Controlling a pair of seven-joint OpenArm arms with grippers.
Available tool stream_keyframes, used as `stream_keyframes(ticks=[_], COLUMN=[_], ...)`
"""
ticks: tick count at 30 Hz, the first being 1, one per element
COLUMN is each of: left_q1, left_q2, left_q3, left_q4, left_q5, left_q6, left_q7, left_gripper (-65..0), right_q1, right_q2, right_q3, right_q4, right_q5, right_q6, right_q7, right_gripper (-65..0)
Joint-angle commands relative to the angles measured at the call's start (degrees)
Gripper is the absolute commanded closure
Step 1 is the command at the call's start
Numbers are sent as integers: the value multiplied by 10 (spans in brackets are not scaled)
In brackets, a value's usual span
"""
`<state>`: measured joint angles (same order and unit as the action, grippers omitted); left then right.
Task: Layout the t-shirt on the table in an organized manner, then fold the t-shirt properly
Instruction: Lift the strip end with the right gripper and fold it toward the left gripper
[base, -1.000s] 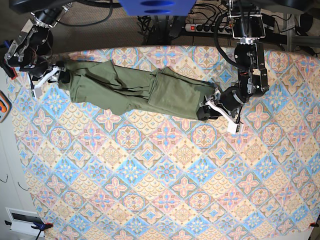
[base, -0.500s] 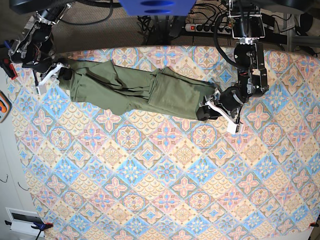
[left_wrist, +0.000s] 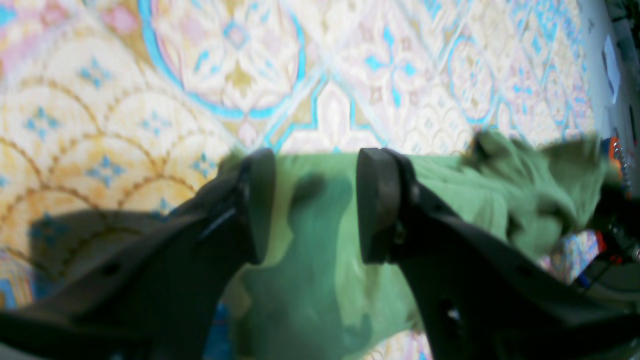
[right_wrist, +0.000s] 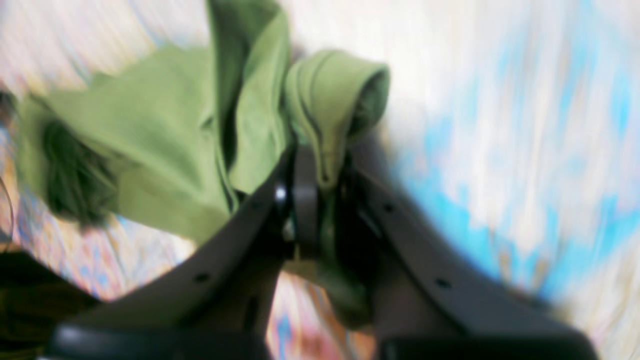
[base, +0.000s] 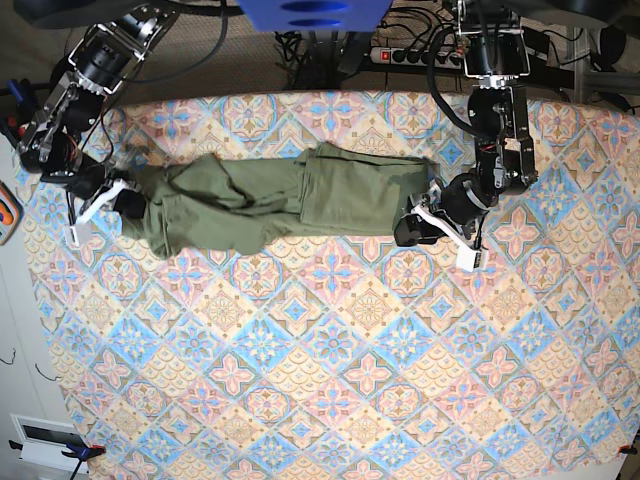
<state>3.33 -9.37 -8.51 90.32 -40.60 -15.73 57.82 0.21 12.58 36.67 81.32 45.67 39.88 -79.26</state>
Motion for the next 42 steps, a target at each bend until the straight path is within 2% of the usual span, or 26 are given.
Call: stream_keyframes(ticks=[1, 4, 8, 11, 17, 21, 24, 27, 32, 35, 42], left_q1=[-7, -5, -7, -7, -8, -5, -3, -3, -2, -2, -2], left_q2=[-3, -3, -3, -3, -3, -3, -3, -3, -3, -3, -3], left_q3=[-2, -2, -2, -2, -2, -16, -30, -31, -33, -33, -30], left_q4=[10, 10, 10, 10, 11, 12, 12, 12, 12, 11, 11], left_q5=[-9, -9, -9, -9, -9, -10, -10, -9, -8, -5, -4], left_q6=[-4, -4, -4, -3, -3, -3, -3, -3, -3, -3, -2], left_q7=[-8, -10, -11, -11, -11, -11, -11, -10, -9, -10, -10], left_gripper=[-262, -262, -262, -262, -262, -262, -262, -262, -262, -262, -262], right_q1=[7, 42, 89, 102, 106, 104, 103, 104, 88, 62, 14], right_q2=[12, 30, 36, 53, 52, 52, 45, 17, -5, -20, -25], right_q3=[3, 0, 0, -32, -72, -86, -135, -175, -202, -209, -276], right_q4=[-5, -29, -67, -76, -65, 15, 89, 149, 205, 231, 282], right_q5=[-18, -56, -106, -109, -109, -109, -107, -84, -37, -29, -29], right_q6=[1, 1, 1, 1, 1, 1, 1, 1, 1, 1, 1], right_q7=[-7, -7, 9, 19, 18, 14, 14, 14, 14, 14, 14], right_gripper=[-2, -2, -2, -2, -2, -2, -2, -2, -2, -2, -2])
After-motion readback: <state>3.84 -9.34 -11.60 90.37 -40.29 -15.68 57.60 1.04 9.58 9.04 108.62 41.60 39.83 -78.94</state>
